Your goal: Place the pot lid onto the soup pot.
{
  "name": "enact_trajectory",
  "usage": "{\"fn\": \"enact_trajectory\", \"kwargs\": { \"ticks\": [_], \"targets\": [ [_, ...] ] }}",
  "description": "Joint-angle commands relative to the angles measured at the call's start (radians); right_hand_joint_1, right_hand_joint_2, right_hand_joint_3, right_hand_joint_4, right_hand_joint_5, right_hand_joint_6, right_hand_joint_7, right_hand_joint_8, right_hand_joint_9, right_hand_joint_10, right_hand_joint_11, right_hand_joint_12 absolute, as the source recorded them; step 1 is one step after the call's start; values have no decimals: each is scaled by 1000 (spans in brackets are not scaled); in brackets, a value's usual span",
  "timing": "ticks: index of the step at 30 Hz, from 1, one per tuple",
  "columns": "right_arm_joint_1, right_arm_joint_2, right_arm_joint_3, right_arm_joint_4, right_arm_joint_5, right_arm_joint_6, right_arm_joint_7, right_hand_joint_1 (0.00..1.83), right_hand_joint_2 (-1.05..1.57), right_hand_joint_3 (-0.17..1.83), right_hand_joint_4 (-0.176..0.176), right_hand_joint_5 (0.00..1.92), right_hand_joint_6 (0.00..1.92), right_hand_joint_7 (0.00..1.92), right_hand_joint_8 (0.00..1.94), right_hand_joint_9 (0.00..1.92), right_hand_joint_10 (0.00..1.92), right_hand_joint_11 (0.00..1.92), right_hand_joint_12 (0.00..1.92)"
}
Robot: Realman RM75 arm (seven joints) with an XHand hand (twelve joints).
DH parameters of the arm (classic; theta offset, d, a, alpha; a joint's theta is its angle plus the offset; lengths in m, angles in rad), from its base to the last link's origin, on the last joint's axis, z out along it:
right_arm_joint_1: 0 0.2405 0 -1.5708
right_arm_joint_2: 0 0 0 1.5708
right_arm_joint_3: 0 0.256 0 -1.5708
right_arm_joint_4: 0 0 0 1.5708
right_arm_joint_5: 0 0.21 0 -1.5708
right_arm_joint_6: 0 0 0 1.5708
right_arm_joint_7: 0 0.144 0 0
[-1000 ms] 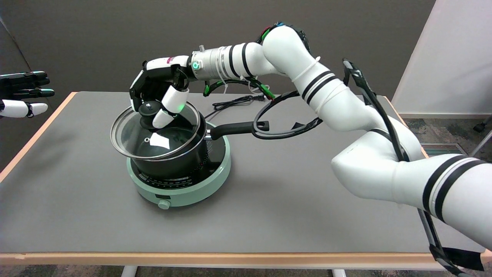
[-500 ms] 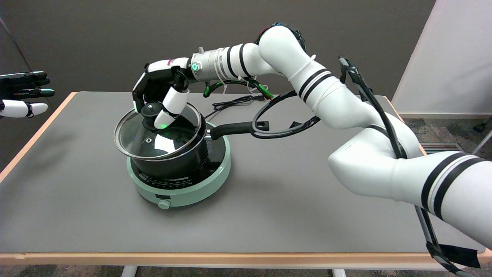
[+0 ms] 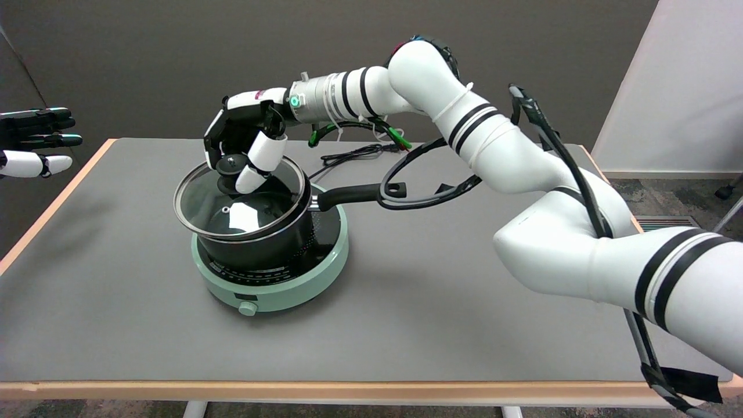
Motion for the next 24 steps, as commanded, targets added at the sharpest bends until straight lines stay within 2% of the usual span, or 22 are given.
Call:
{"fn": "enact_trajectory", "kwargs": {
  "ticks": [1, 13, 24],
  "targets": [
    [-7, -1, 5, 2, -4, -10, 2, 1349, 852, 713, 61, 698, 1090, 832, 1457, 758, 1919, 638, 1921],
    [-44, 37, 15, 99, -9, -43, 27, 1349, 852, 713, 61, 697, 1089, 832, 1457, 759, 1919, 636, 1921],
    [-50, 43, 17, 109, -9, -47, 31, 1349, 851, 713, 64, 700, 1083, 834, 1453, 759, 1916, 636, 1921]
  ]
}}
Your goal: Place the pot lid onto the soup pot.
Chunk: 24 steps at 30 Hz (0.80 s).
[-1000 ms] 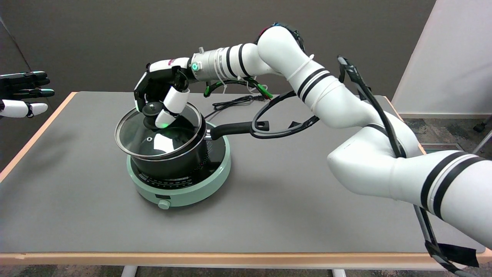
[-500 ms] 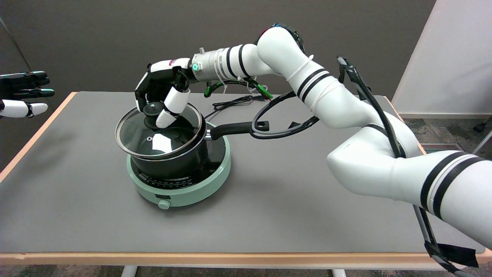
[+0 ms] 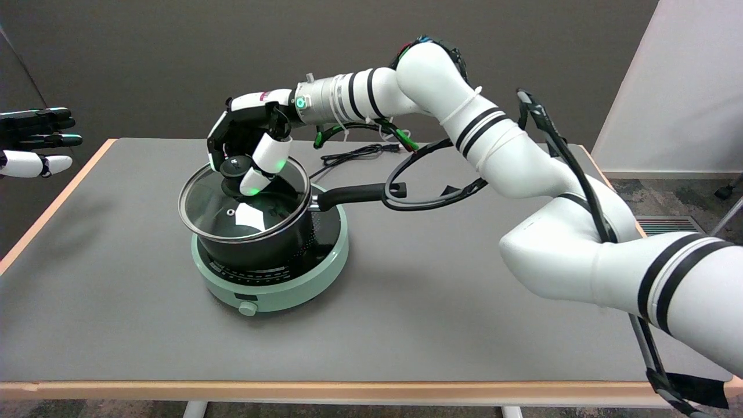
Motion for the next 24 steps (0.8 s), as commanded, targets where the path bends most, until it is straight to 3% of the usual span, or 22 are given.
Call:
{"fn": "enact_trajectory", "kwargs": {
  "ticks": [1, 24],
  "targets": [
    [-19, 18, 7, 40, -3, -16, 9, 1348, 852, 712, 63, 697, 1088, 834, 1454, 760, 1917, 636, 1921],
    [-15, 12, 17, 5, -2, 2, 4, 1348, 851, 713, 63, 695, 1091, 834, 1455, 760, 1918, 634, 1921]
  ]
}}
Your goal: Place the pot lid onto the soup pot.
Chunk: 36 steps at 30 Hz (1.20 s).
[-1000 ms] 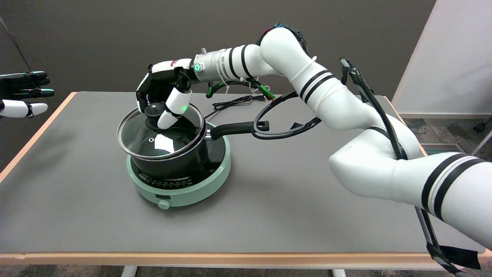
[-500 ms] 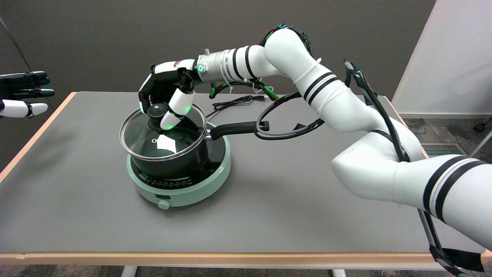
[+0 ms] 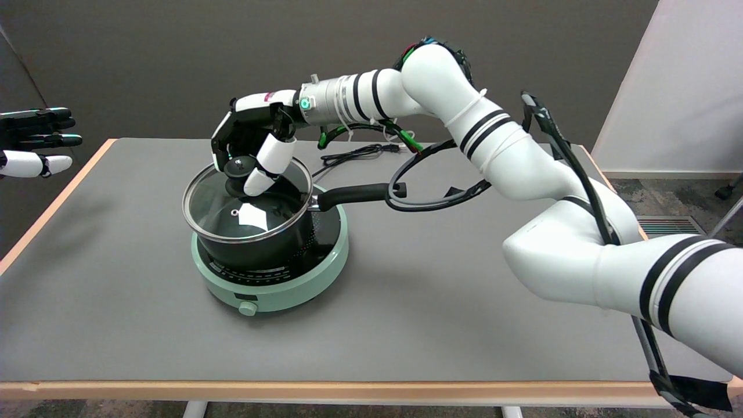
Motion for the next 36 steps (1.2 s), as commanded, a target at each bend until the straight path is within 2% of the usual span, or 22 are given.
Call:
{"fn": "enact_trajectory", "kwargs": {
  "ticks": [1, 36],
  "targets": [
    [0, -4, 13, -24, 1, 10, -1, 1348, 851, 713, 63, 695, 1092, 833, 1455, 760, 1918, 634, 1921],
    [-1, -5, 14, -40, 16, 10, 2, 1349, 852, 711, 62, 694, 1086, 834, 1452, 756, 1918, 631, 1921]
  ]
}}
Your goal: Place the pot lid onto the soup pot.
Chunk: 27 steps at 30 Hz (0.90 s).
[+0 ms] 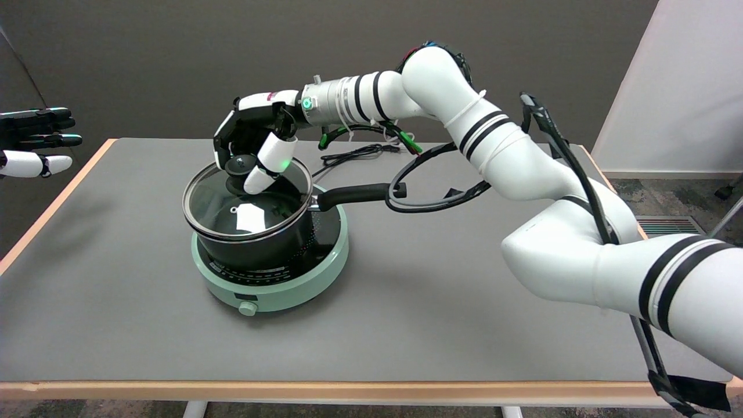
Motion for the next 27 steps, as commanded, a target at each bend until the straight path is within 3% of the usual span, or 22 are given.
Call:
{"fn": "enact_trajectory", "kwargs": {
  "ticks": [1, 27],
  "targets": [
    [-4, 0, 1, -5, 7, -8, 1, 1349, 852, 711, 61, 694, 1086, 834, 1452, 756, 1918, 630, 1921],
    [-9, 5, 1, -8, 21, 1, -2, 1348, 855, 707, 59, 689, 1087, 832, 1454, 751, 1919, 604, 1921]
  ]
}}
